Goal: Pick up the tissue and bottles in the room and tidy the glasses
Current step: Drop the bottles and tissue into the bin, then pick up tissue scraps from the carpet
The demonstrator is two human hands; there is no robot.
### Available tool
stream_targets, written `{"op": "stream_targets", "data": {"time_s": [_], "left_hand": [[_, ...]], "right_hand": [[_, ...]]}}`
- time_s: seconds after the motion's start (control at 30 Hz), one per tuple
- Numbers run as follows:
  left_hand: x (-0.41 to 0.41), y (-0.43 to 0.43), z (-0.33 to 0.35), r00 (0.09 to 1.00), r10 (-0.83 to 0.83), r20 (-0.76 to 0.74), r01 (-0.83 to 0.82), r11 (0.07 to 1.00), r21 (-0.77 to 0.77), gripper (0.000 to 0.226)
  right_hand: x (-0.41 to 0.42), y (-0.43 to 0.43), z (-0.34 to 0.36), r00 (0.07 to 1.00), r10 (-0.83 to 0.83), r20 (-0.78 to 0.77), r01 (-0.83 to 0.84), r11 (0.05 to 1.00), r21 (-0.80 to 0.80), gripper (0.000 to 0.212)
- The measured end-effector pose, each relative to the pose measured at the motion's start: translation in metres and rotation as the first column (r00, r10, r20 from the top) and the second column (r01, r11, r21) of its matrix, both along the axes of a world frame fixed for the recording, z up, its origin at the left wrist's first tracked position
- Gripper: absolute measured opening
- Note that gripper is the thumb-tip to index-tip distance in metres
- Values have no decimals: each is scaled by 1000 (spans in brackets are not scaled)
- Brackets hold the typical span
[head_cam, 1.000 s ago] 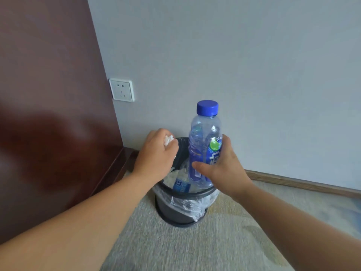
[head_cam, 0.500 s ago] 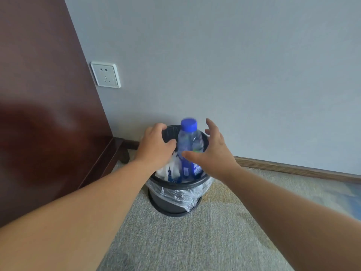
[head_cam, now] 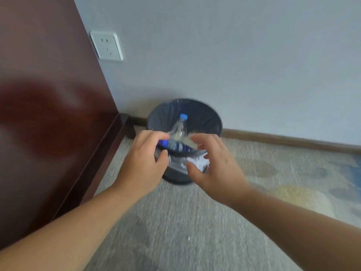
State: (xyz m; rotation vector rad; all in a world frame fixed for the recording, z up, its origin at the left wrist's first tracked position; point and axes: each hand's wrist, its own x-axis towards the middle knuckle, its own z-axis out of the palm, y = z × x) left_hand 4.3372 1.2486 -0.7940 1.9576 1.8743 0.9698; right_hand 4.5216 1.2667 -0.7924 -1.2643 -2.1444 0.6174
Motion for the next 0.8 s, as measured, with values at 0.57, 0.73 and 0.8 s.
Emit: {"op": "stream_targets", "data": {"time_s": [0.57, 0.73, 0.8], "left_hand": [[-15, -191, -132, 977, -191, -92, 127, 876, -466, 37], [-17, -197, -136, 972, -209, -112, 130, 864, -485, 38], [-18, -197, -135, 973, -199, -113, 120, 864, -488, 38]], "right_hand": [[-21, -152, -123, 919, 308, 246, -221, 919, -325, 50], [-24, -161, -134, 918, 302, 256, -212, 921, -328, 50], [-25, -162, -135, 918, 296, 263, -203, 922, -331, 51]]}}
